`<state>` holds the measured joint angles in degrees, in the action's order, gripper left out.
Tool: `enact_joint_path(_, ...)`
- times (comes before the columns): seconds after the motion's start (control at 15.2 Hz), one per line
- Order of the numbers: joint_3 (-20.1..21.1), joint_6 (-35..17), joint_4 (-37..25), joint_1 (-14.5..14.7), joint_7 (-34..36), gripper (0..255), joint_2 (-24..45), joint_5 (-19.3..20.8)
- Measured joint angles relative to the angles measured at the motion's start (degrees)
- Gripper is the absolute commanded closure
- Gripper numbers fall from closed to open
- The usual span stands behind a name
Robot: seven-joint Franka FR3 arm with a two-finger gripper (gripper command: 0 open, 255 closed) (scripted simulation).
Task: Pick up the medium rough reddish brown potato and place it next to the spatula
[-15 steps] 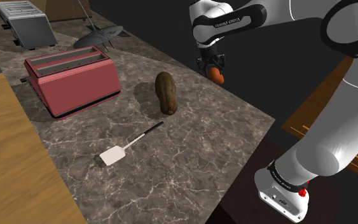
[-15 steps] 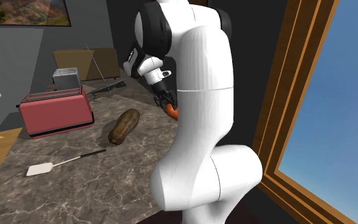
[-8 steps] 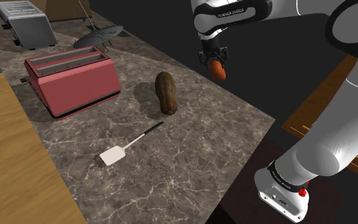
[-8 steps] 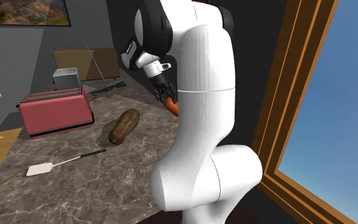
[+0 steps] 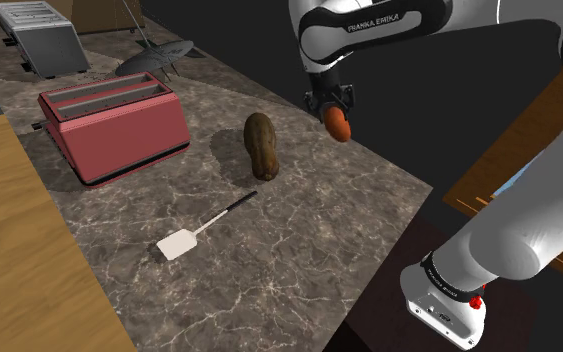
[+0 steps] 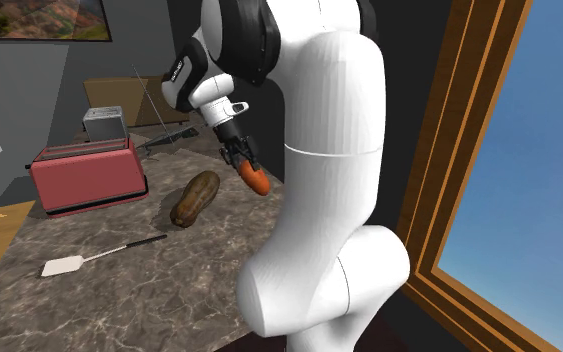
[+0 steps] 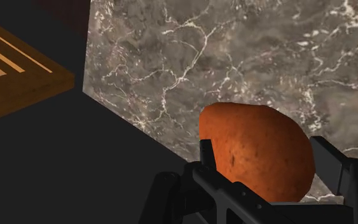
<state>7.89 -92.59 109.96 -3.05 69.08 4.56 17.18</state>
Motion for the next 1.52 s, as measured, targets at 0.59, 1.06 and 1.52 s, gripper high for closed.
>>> enact_joint_path(0.59, 5.6, 1.6, 7.0, 5.7, 9.8, 255, -6.1, -5.4)
enact_joint_path(1.06, 10.7, 3.0, 8.8, 10.6, 18.4, 255, -7.9, -10.3)
enact_joint_path(1.52, 15.8, 4.4, 7.3, 15.3, 27.3, 255, -7.0, -14.6)
